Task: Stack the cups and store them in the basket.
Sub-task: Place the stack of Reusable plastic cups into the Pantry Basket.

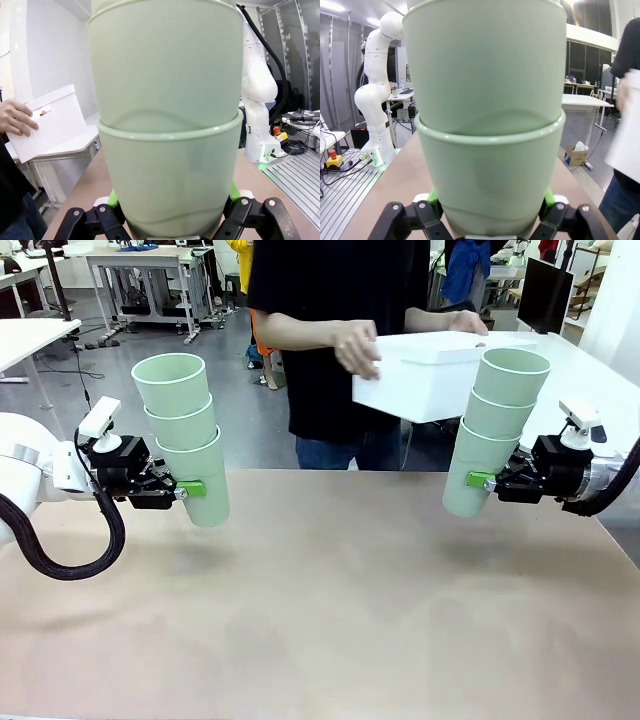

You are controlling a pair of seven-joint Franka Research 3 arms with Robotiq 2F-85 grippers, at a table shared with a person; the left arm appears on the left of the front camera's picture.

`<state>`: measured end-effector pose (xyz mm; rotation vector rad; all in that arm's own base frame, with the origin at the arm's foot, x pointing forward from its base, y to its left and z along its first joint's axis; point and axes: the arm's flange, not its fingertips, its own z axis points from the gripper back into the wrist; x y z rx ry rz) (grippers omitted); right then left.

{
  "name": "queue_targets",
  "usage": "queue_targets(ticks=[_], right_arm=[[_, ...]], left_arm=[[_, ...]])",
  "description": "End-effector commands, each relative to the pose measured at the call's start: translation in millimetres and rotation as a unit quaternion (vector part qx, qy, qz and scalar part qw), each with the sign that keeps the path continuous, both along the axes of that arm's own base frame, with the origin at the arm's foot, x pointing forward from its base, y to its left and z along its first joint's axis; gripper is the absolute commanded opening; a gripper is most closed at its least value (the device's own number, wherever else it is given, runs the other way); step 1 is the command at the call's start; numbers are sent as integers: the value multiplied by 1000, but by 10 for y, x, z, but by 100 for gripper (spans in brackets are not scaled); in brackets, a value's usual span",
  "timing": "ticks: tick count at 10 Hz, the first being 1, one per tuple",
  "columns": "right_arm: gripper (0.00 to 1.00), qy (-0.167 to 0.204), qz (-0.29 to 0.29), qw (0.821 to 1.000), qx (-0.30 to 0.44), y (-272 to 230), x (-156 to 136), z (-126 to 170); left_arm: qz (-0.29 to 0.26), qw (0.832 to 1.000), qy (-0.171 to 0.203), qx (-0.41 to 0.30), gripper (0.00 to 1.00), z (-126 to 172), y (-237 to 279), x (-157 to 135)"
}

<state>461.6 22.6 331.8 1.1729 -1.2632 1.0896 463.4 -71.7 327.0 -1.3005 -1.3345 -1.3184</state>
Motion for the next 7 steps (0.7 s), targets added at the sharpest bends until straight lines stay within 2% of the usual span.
queue_targets(ticks=[1, 7], right_arm=[[85, -5, -8, 1000, 4, 18, 23, 50], [85, -5, -8, 1000, 4, 18, 23, 50]], left_arm=[[-2, 1000, -6, -2, 87, 50, -6, -3], [-2, 1000, -6, -2, 87, 50, -6, -3]])
